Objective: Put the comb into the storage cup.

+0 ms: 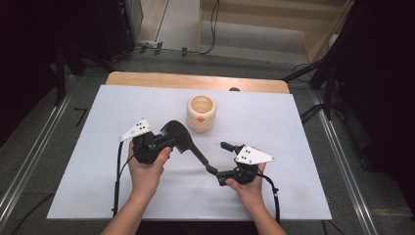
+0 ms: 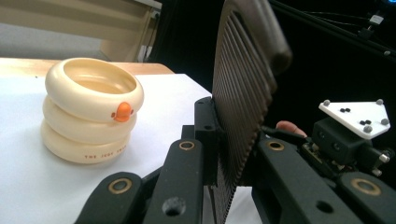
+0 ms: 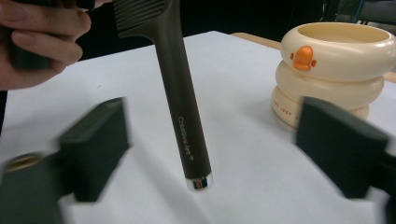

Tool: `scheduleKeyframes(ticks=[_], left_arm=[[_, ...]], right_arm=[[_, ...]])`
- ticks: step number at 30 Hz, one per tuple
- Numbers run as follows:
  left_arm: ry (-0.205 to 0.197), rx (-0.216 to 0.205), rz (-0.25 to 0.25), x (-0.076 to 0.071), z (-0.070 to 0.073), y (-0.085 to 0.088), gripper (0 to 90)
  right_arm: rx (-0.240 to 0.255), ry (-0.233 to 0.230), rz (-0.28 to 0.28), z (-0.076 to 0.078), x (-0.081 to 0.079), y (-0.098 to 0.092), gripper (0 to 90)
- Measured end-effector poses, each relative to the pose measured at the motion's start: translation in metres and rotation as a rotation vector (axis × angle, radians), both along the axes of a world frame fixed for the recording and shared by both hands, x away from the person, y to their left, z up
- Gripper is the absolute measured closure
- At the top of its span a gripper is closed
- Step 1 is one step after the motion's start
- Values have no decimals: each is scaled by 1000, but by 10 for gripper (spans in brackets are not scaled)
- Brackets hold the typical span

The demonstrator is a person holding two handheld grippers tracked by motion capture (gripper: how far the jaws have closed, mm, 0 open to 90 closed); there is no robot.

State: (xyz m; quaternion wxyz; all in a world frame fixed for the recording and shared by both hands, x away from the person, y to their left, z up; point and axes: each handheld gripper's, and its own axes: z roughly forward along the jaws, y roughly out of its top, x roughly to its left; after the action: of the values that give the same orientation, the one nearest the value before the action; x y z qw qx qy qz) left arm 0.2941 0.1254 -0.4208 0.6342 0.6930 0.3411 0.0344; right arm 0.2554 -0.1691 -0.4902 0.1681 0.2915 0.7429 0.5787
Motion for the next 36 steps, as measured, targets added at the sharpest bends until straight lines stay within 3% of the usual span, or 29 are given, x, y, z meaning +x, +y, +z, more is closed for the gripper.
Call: scheduleKeyframes(ticks=[8, 20, 36], left_arm=[[-23, 15, 0, 0, 4, 1, 841], [-42, 32, 9, 2, 6, 5, 840], [-52, 32, 17, 6, 11, 7, 841]], right_arm=[[24, 18, -33, -1, -2, -22, 0], [5, 16, -114, -5, -8, -55, 0], [-9, 13, -174, -10, -19, -92, 0]])
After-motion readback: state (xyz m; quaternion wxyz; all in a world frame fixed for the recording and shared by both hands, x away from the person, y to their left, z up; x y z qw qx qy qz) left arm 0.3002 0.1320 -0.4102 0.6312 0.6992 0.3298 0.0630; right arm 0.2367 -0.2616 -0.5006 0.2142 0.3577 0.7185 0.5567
